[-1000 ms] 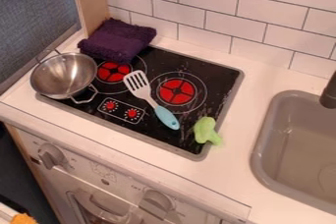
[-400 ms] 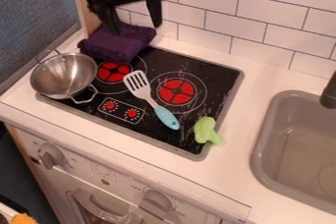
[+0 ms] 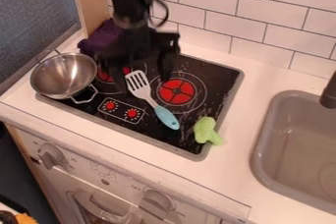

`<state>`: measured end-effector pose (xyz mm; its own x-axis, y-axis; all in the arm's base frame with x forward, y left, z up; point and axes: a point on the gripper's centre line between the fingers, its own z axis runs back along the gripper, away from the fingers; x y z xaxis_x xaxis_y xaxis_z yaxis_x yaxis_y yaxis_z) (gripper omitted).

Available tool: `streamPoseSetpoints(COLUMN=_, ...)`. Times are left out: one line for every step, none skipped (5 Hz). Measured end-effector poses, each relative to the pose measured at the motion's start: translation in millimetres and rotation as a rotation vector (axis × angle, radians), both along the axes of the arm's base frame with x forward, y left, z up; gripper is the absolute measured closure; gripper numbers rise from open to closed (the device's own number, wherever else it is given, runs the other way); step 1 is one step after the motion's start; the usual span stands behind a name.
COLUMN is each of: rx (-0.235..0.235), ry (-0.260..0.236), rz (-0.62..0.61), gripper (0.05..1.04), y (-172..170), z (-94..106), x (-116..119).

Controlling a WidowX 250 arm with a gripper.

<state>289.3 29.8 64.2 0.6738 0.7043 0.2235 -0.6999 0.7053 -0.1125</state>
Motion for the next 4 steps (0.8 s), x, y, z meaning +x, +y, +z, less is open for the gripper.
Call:
streamPoseSetpoints(rx=0.029, ry=0.015, rz=0.051, gripper=0.084, y=-10.2, z=-21.1, x=4.7)
streamPoseSetpoints(rx=0.041, ry=0.060, rz=0.064, gripper=0.084, y=-15.7, z=-40.3, x=8.7)
streamPoseSetpoints(rx=0.054, ry=0.074, rz=0.067, gripper=0.085, y=-24.3, z=-53.8, x=17.7)
streamPoseSetpoints(rx=0.059, ry=0.048, rz=0.113, gripper=0.134, y=-25.1, z=-54.9, x=21.6)
